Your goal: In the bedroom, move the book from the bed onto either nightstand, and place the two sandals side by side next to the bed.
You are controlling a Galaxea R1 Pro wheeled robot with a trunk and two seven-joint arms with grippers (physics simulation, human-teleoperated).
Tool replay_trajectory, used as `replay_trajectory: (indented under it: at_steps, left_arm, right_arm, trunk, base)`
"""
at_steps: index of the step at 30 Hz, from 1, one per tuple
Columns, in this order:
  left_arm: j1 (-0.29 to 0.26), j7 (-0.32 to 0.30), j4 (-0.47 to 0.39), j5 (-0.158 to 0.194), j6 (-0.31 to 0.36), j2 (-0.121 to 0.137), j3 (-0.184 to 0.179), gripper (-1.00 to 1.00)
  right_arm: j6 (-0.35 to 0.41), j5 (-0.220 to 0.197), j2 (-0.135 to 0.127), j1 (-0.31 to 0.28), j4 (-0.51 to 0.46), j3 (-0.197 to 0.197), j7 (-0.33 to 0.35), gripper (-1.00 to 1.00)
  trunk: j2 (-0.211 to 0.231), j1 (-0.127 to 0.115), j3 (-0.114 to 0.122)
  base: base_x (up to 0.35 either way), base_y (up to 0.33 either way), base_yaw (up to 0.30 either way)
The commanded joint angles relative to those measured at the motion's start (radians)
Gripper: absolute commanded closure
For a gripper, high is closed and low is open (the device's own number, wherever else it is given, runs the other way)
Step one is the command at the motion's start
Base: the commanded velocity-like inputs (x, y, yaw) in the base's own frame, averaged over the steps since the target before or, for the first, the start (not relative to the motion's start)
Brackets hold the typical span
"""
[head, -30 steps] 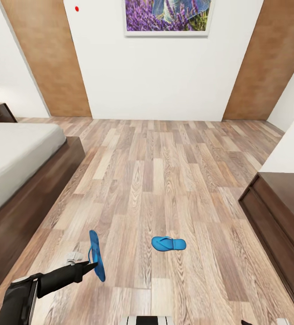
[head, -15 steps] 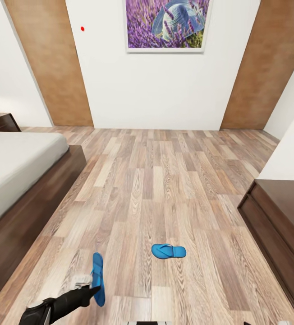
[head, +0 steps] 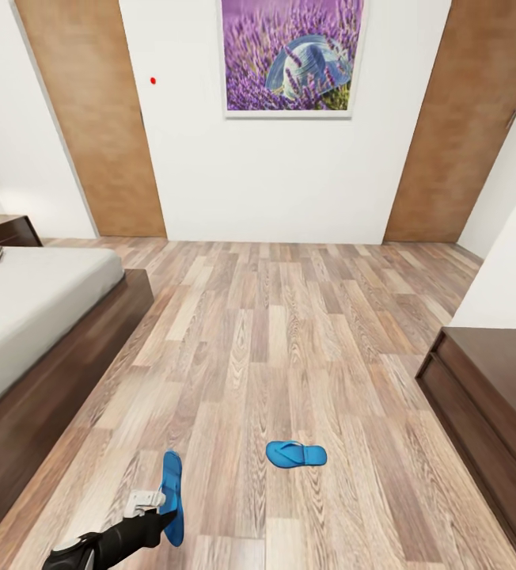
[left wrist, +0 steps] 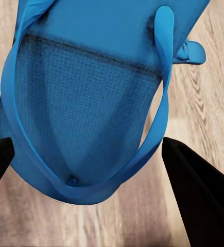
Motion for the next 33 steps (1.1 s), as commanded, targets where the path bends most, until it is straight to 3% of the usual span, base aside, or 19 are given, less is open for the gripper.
replay_trajectory:
  at_steps: [1,4,9,16,19,23,27,29,33]
  left_arm:
    - [-0.001,-0.007,-0.001,-0.002,0.010,-0.001,0.005,1.00]
    - [-0.001,-0.007,0.004,-0.002,0.010,-0.002,0.005,1.00]
    - [-0.001,-0.006,0.019,-0.002,-0.003,-0.002,0.005,1.00]
    - [-0.001,-0.005,0.027,-0.001,-0.028,-0.002,0.005,1.00]
    - [-0.001,-0.005,0.047,-0.002,-0.030,-0.002,0.005,1.00]
    - [-0.001,-0.005,0.055,-0.002,-0.035,-0.002,0.005,1.00]
    - [-0.001,-0.005,0.057,-0.001,-0.058,-0.002,0.005,1.00]
    - [-0.001,-0.005,0.057,-0.001,-0.060,-0.002,0.005,1.00]
    - [-0.001,-0.005,0.057,-0.001,-0.062,-0.002,0.005,1.00]
  right_arm:
    - [0.009,-0.006,0.000,0.000,0.002,-0.001,0.002,-1.00]
    - [0.009,-0.006,0.001,0.000,0.007,-0.001,-0.027,-1.00]
    - [0.009,-0.003,0.003,0.000,0.008,-0.001,-0.138,-1.00]
    - [-0.030,0.006,0.060,0.000,0.010,0.007,-0.198,-1.00]
    - [-0.064,0.062,0.088,0.000,0.010,0.028,-0.272,-1.00]
    - [-0.077,0.120,0.098,0.000,0.010,0.035,-0.299,-1.00]
    - [-0.098,0.128,0.100,0.000,0.008,0.038,-0.280,-1.00]
    - [-0.102,0.126,0.099,0.000,0.008,0.038,-0.238,-1.00]
    - [-0.106,0.129,0.097,0.000,0.009,0.038,-0.074,-1.00]
  trunk:
    - [0.000,-0.001,0.003]
    - [0.001,-0.002,0.015]
    - [0.002,-0.004,0.034]
    - [0.003,-0.007,0.061]
    - [0.004,-0.009,0.073]
    - [0.004,-0.009,0.077]
    - [0.004,-0.009,0.077]
    - [0.004,-0.009,0.077]
    - [0.005,-0.010,0.084]
  base:
    - [0.000,0.000,0.000]
    - [0.000,0.000,0.000]
    - [0.000,0.000,0.000]
    - [0.000,0.000,0.000]
    - [0.000,0.000,0.000]
    - [0.000,0.000,0.000]
    - [0.000,0.000,0.000]
    - [0.000,0.000,0.000]
    - [0.000,0.000,0.000]
